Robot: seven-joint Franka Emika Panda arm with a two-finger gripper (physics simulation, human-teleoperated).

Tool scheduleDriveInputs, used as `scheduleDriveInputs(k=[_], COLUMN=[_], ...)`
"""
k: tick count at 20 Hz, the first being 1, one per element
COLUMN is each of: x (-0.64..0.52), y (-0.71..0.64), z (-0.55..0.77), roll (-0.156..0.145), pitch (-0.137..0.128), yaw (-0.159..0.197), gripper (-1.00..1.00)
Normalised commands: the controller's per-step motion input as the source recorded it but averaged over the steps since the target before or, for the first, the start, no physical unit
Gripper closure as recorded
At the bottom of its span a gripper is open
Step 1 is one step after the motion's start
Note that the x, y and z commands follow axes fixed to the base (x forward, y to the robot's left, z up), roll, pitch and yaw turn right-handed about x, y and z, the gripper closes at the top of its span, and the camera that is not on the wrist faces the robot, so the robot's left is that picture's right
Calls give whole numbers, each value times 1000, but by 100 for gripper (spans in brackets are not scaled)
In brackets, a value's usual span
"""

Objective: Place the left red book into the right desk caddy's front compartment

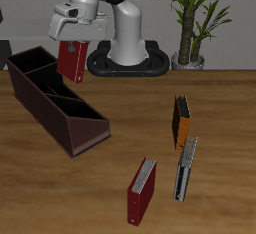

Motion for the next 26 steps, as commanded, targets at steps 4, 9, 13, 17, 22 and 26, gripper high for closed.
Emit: scheduleDriveInputs(k=[4, 9, 13, 17, 22, 26], x=[37, 106, 29, 115, 76, 71], y=[-33, -117, -30, -36, -2, -59], z=[-58, -94, -104, -157, -77, -118], roll=[-5, -18, -8, -5, 6, -15], pitch=[-4, 14, 5, 22, 9, 14], yaw=[7, -17, -7, -9, -13, -20], gripper=[100, 100, 100, 100, 100, 100])
